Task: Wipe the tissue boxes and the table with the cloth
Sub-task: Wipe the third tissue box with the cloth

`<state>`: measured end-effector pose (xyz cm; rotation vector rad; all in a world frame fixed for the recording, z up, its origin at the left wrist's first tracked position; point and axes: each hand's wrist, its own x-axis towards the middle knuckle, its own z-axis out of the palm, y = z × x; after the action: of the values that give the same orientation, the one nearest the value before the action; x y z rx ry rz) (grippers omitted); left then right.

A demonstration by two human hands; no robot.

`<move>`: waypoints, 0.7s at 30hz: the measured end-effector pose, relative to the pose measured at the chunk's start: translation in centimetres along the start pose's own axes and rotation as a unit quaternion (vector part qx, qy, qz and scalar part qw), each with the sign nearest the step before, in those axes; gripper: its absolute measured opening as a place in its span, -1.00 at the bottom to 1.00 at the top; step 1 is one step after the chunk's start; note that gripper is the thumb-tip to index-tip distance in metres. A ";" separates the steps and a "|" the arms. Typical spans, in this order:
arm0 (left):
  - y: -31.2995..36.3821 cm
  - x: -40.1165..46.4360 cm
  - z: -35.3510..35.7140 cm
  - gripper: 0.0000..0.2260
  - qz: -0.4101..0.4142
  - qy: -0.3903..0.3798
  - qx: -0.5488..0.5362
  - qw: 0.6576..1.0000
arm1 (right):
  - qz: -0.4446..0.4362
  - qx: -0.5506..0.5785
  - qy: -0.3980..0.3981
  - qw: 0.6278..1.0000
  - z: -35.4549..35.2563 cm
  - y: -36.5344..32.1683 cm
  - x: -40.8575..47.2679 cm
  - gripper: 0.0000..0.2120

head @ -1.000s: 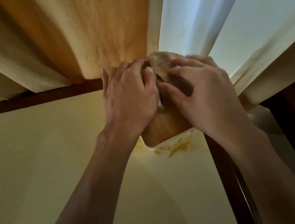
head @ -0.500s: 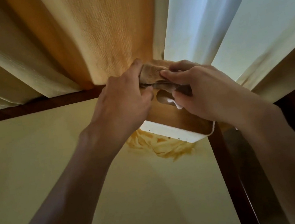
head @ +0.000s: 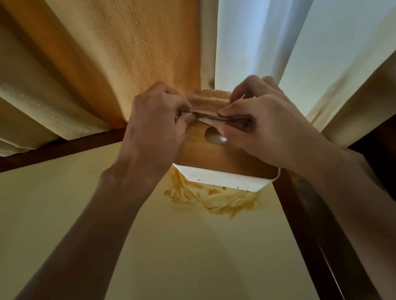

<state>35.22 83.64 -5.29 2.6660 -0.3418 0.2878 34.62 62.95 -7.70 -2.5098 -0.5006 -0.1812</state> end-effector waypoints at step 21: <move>-0.3 1.7 -0.9 -0.77 0.092 -0.050 -0.033 0.994 | 0.036 0.039 0.012 0.999 -1.7 -2.0 1.3 -0.87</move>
<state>36.82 84.01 -4.16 2.5926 -0.6205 0.1959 35.01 63.89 -4.97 -2.4427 -0.3991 -0.1610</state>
